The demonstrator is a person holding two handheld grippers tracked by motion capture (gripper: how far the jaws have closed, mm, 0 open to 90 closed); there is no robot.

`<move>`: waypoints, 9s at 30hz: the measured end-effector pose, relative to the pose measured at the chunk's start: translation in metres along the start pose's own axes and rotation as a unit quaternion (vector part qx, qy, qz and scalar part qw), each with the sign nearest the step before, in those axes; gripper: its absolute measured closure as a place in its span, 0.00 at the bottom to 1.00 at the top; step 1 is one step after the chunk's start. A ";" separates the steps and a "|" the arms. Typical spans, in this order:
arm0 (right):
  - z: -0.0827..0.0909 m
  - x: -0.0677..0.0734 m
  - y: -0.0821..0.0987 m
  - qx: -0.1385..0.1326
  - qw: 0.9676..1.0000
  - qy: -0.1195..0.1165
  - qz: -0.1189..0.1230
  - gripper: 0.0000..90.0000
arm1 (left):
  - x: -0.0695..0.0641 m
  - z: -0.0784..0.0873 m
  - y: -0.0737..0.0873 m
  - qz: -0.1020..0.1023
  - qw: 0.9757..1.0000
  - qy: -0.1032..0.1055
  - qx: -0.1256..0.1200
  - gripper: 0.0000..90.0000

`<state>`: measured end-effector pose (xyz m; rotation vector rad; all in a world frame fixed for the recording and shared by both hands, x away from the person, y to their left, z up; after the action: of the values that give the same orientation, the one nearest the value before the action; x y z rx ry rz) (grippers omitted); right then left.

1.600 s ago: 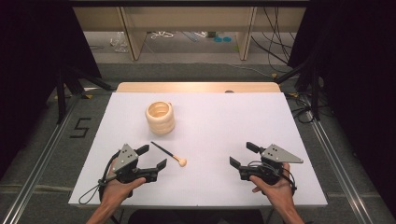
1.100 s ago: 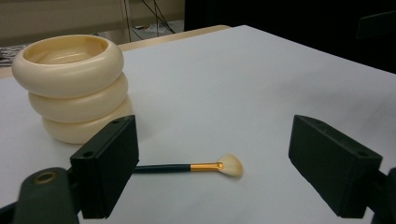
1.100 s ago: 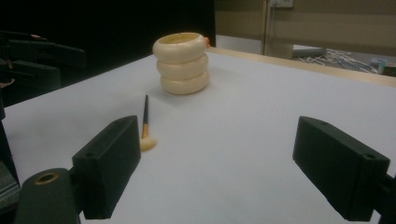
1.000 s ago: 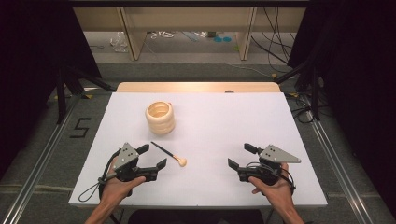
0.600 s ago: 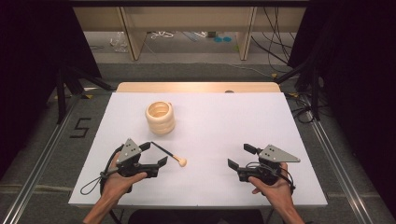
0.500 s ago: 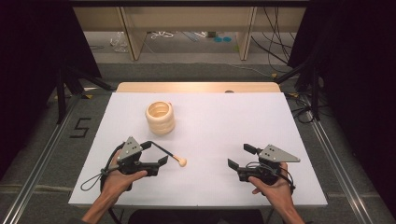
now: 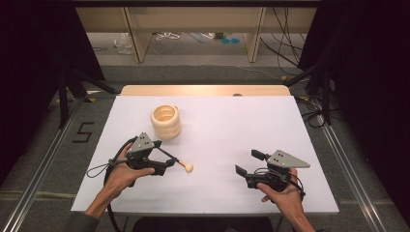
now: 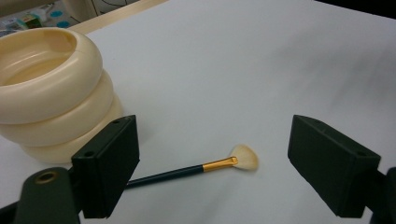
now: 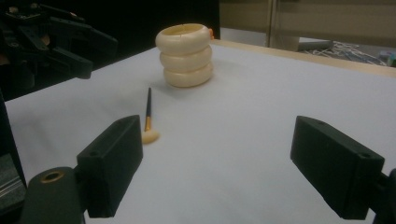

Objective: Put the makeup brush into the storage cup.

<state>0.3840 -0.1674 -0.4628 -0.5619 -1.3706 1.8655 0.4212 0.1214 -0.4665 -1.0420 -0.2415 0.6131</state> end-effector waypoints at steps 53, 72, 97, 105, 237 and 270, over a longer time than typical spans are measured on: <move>-0.003 0.005 0.003 0.008 1.000 -0.019 -0.005 0.21 | 0.038 -0.046 0.007 -0.027 0.975 0.043 0.215 0.28; -0.005 0.006 0.004 0.004 1.000 -0.021 0.013 0.21 | 0.044 -0.062 0.017 -0.021 0.962 0.057 0.265 0.32; -0.005 0.010 0.009 0.028 0.999 -0.033 0.026 0.21 | 0.043 -0.067 0.023 -0.046 0.936 0.085 0.338 0.37; -0.007 0.012 0.009 0.021 0.999 -0.037 0.027 0.21 | 0.045 -0.068 0.024 -0.057 0.931 0.082 0.350 0.34; -0.009 0.018 0.015 0.042 0.997 -0.064 0.015 0.21 | 0.044 -0.070 0.034 -0.089 0.891 0.099 0.434 0.93; -0.006 0.014 0.015 0.054 0.997 -0.051 0.014 0.21 | 0.009 -0.054 -0.031 -0.058 0.977 0.093 0.183 0.92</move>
<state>0.3750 -0.1554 -0.4782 -0.4383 -1.3222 2.0013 0.4643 0.0757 -0.4679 -0.7160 -0.0223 0.4304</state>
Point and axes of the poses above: each handheld gripper's, and its own axes: z roughly backward along the jaws, y roughly out of its underside, x roughly to its left, the point moved 8 cm from there along -z, roughly forward along the jaws, and after that the axes turned 7 degrees about y, right-handed, at the moved point
